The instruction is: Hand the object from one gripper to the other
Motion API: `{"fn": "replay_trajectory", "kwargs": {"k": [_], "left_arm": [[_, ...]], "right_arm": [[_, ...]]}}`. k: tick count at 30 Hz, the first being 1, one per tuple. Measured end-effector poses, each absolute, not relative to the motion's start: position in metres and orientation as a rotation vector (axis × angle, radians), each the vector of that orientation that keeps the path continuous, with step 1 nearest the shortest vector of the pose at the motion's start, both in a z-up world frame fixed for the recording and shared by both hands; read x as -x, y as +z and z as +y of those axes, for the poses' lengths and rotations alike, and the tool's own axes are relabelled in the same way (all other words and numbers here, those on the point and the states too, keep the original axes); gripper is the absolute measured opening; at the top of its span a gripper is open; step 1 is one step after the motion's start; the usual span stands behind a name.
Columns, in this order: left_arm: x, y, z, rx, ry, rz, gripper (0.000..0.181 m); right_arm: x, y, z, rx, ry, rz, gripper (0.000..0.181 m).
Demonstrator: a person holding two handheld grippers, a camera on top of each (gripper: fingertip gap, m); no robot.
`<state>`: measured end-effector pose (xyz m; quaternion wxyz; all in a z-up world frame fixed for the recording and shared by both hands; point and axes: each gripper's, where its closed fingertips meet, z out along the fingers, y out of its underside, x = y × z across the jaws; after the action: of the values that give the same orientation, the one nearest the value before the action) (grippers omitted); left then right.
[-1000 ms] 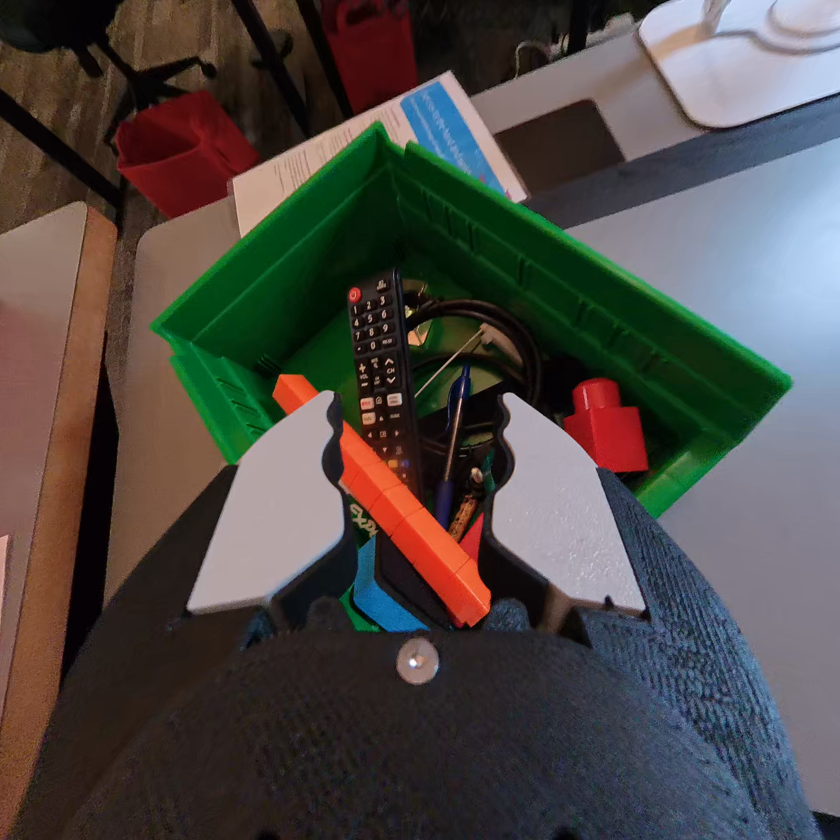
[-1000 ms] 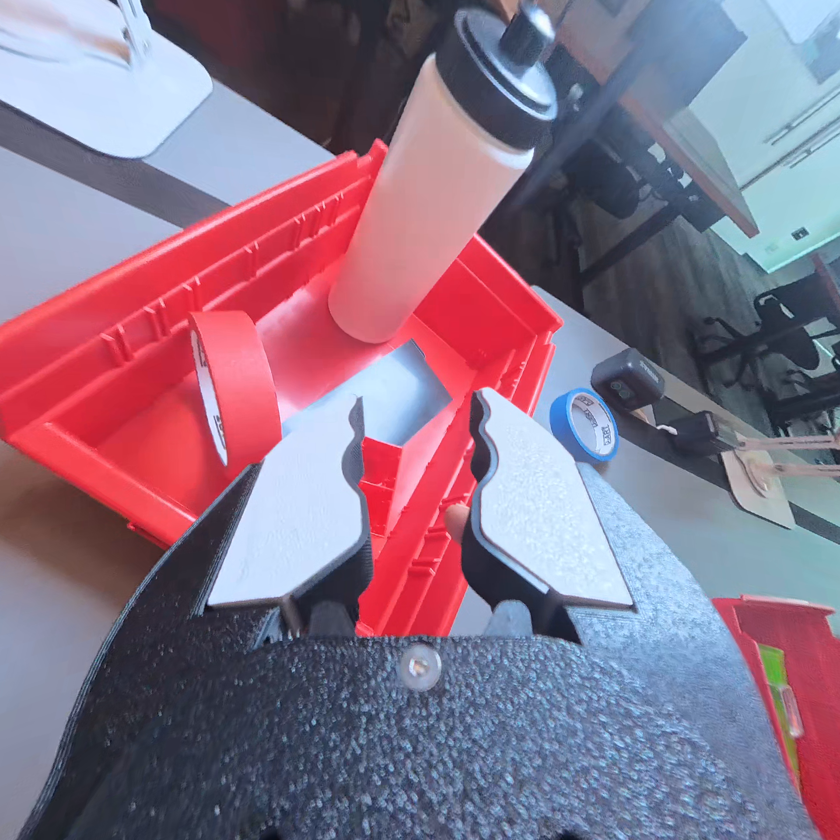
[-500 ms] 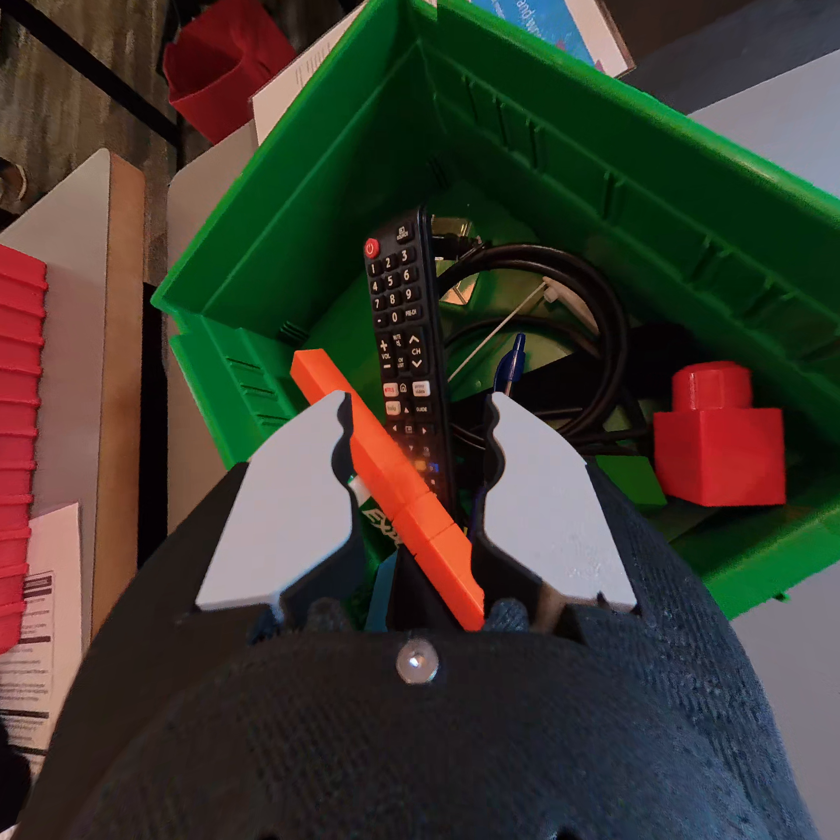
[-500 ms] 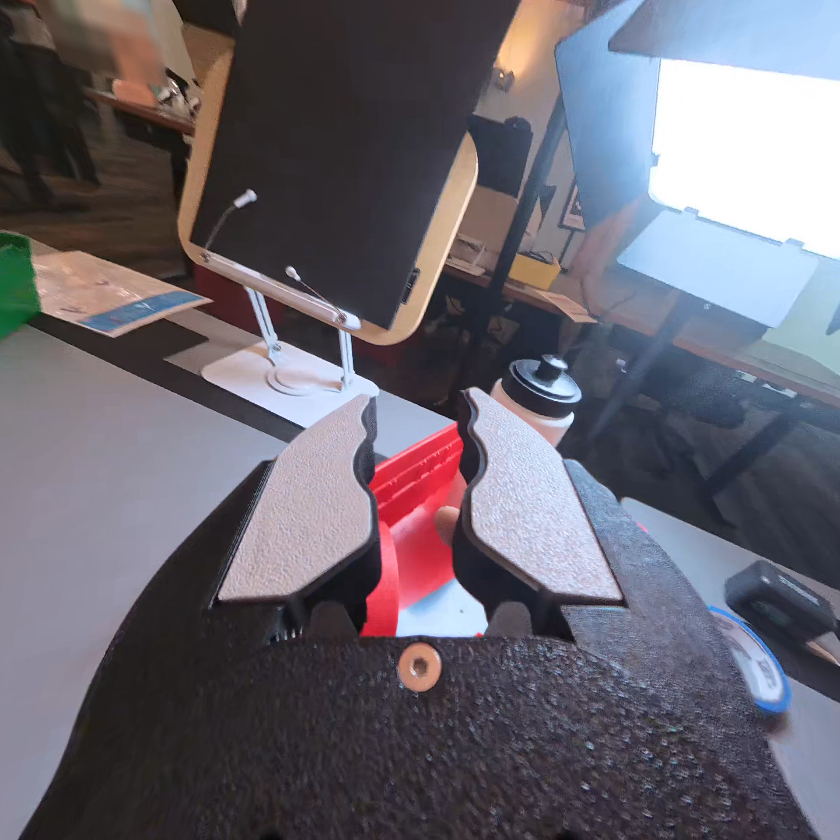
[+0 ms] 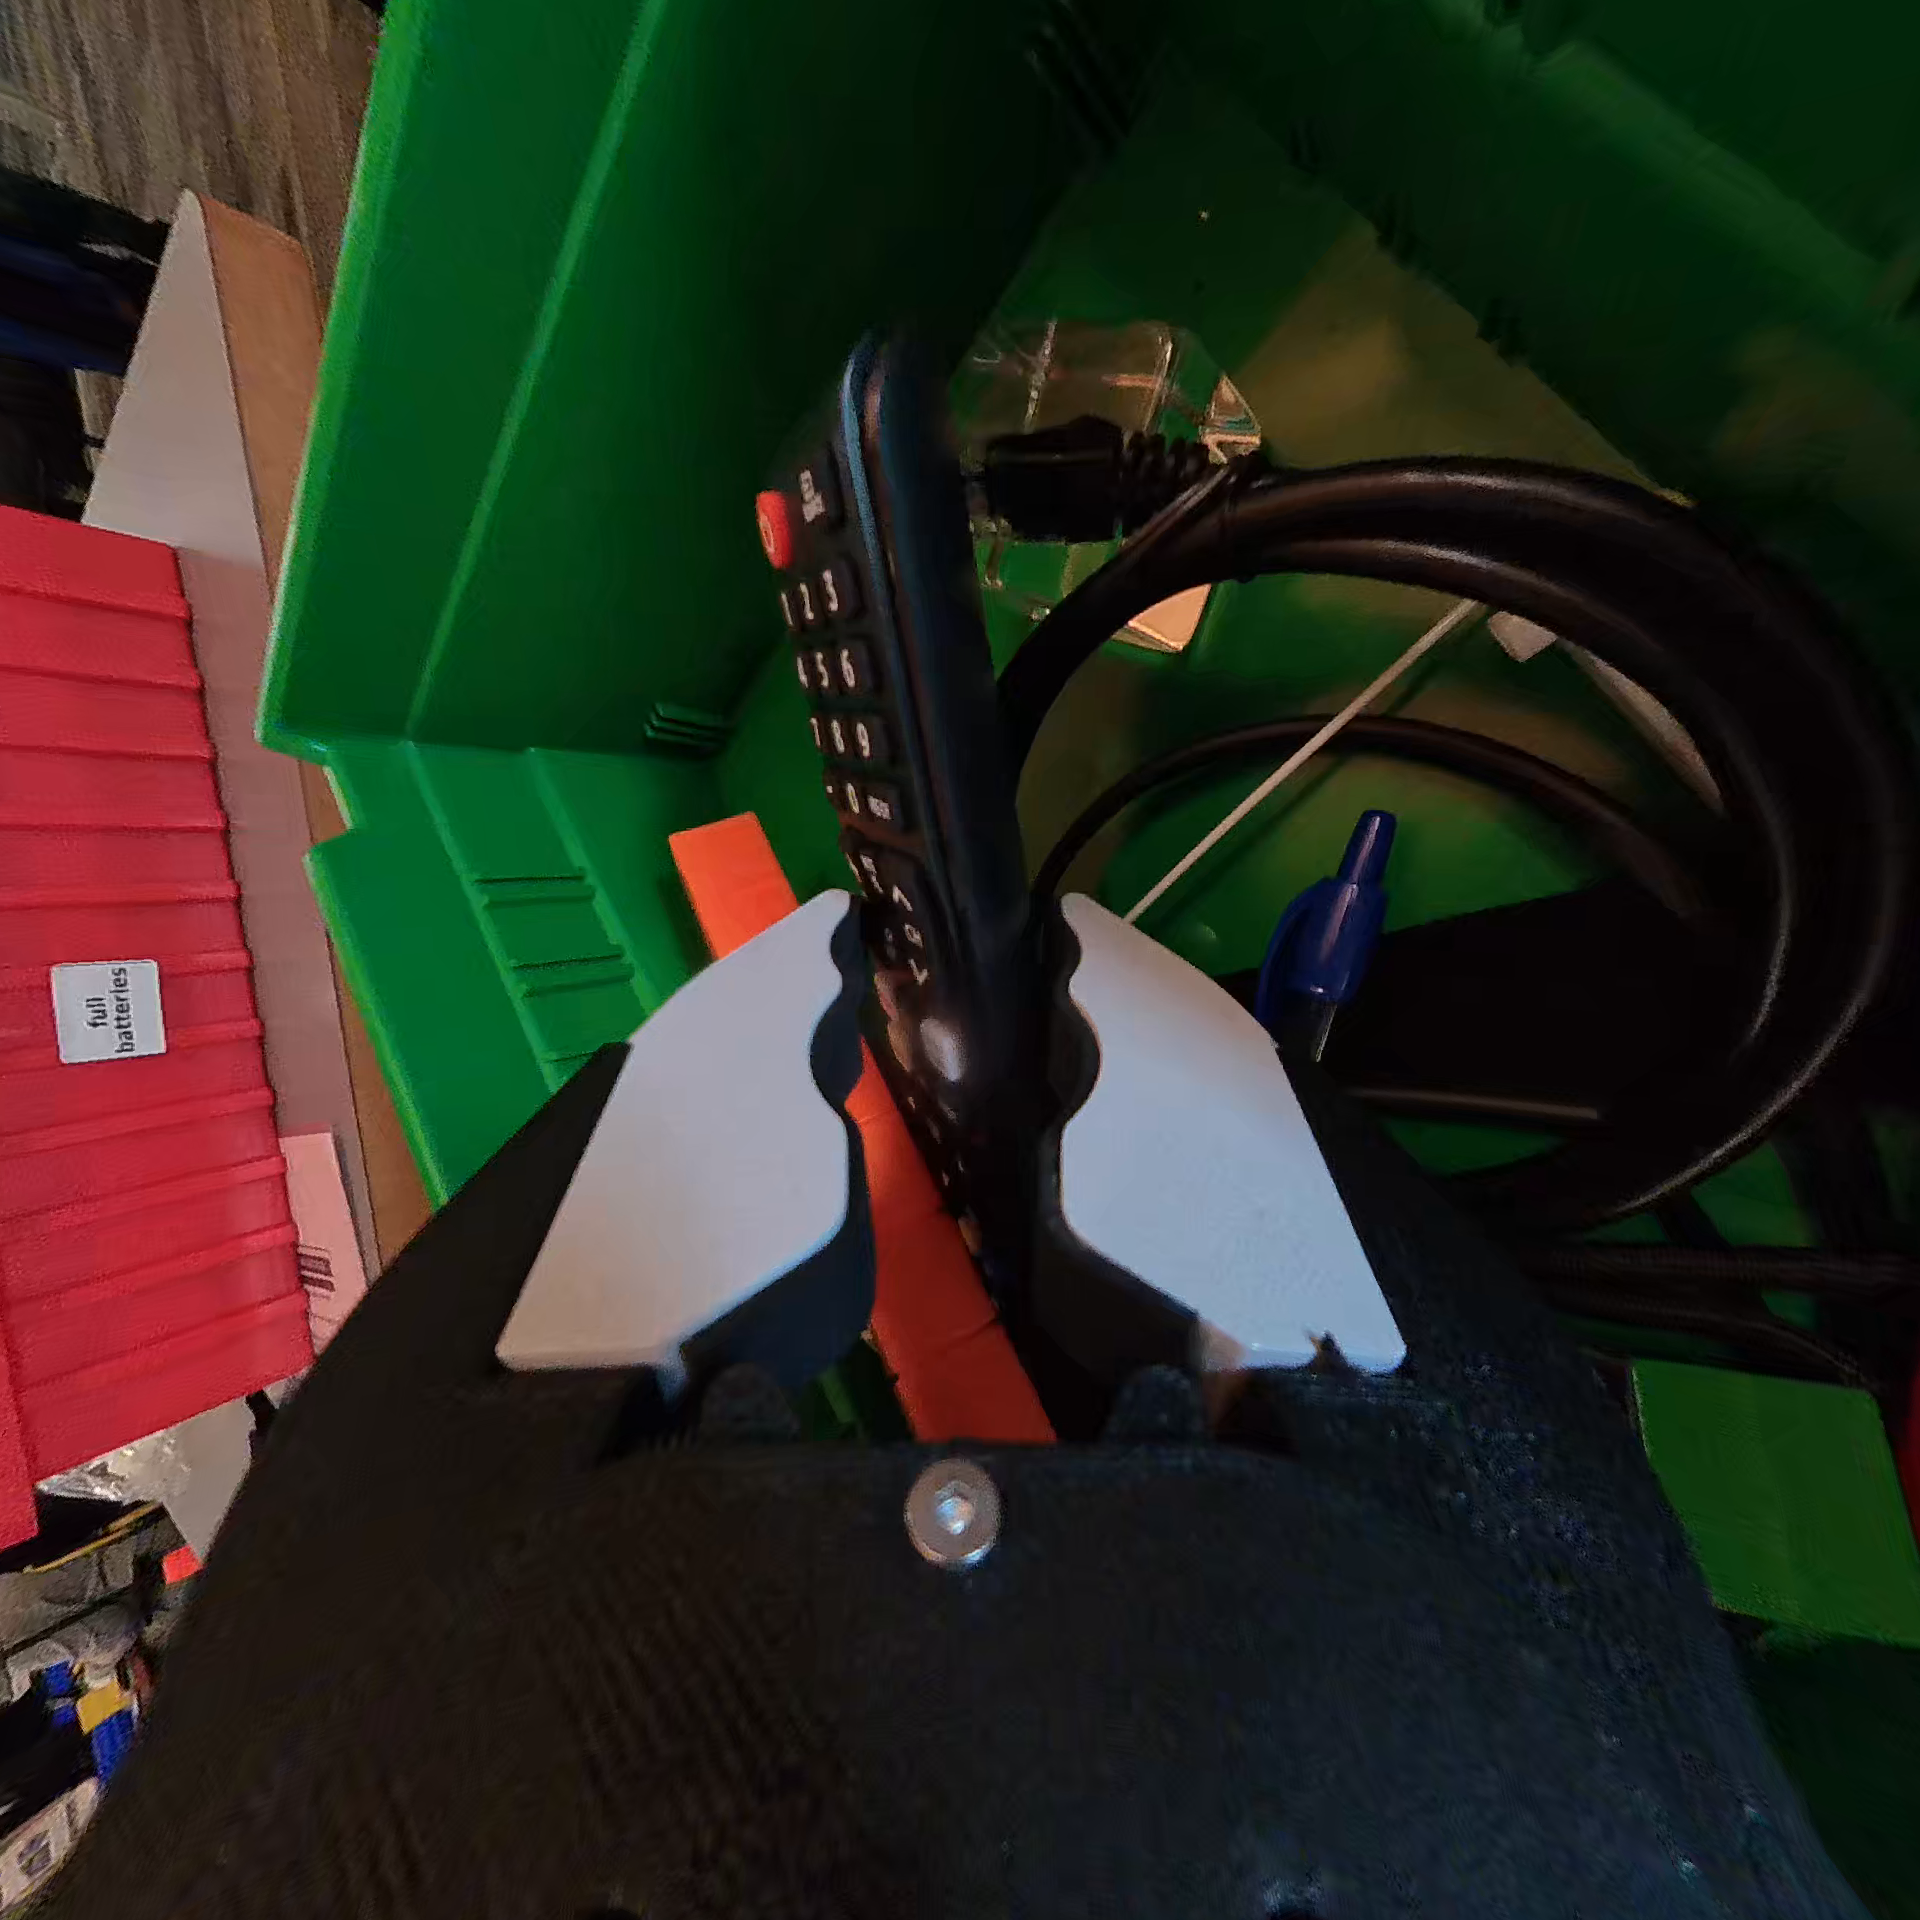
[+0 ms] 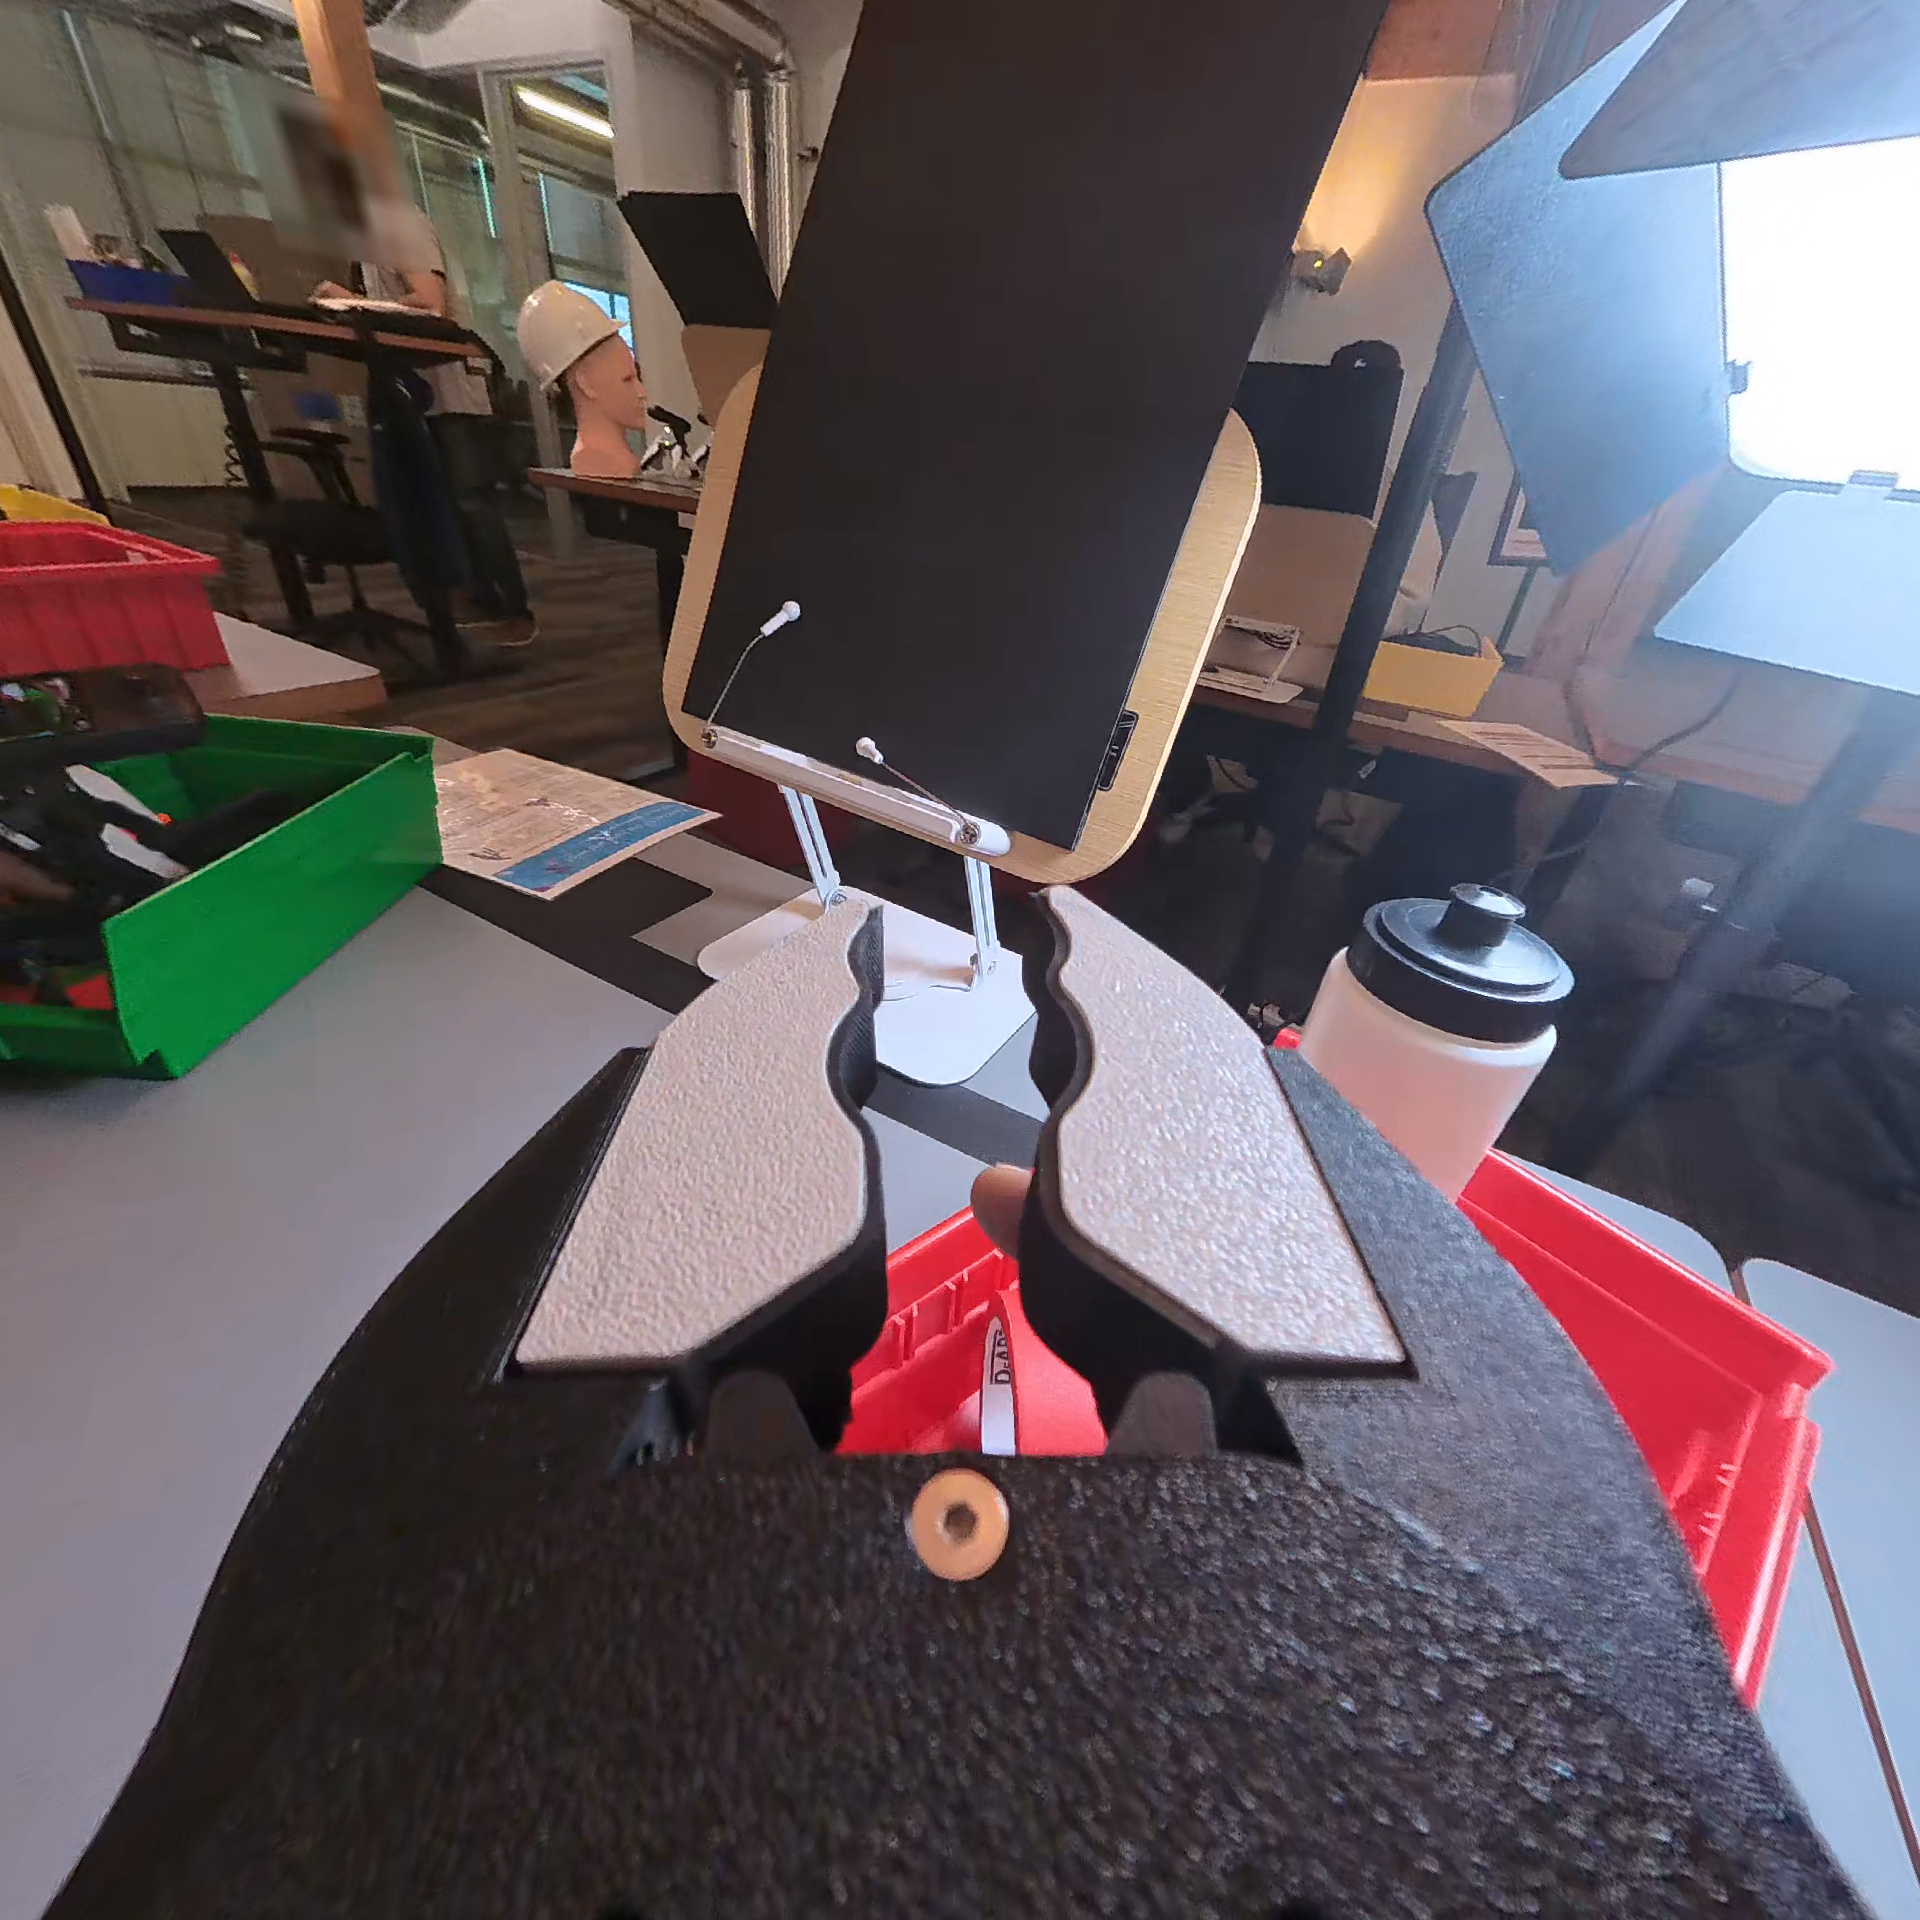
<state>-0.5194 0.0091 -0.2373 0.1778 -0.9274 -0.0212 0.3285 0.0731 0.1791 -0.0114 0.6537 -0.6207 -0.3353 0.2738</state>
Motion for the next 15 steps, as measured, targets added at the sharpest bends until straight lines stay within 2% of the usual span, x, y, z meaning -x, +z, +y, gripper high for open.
{"fn": "replay_trajectory", "kwargs": {"k": [6, 15], "left_arm": [[0.515, -0.208, 0.013, 2.477, 0.955, -0.051, 0.029], [0.486, -0.129, 0.018, 2.193, 0.926, -0.022, 0.026]], "right_arm": [[-0.074, -0.005, 0.172, 1.386, 0.625, -0.769, 0.025], [-0.069, 0.002, 0.161, 1.361, 0.657, -0.788, 0.024]]}}
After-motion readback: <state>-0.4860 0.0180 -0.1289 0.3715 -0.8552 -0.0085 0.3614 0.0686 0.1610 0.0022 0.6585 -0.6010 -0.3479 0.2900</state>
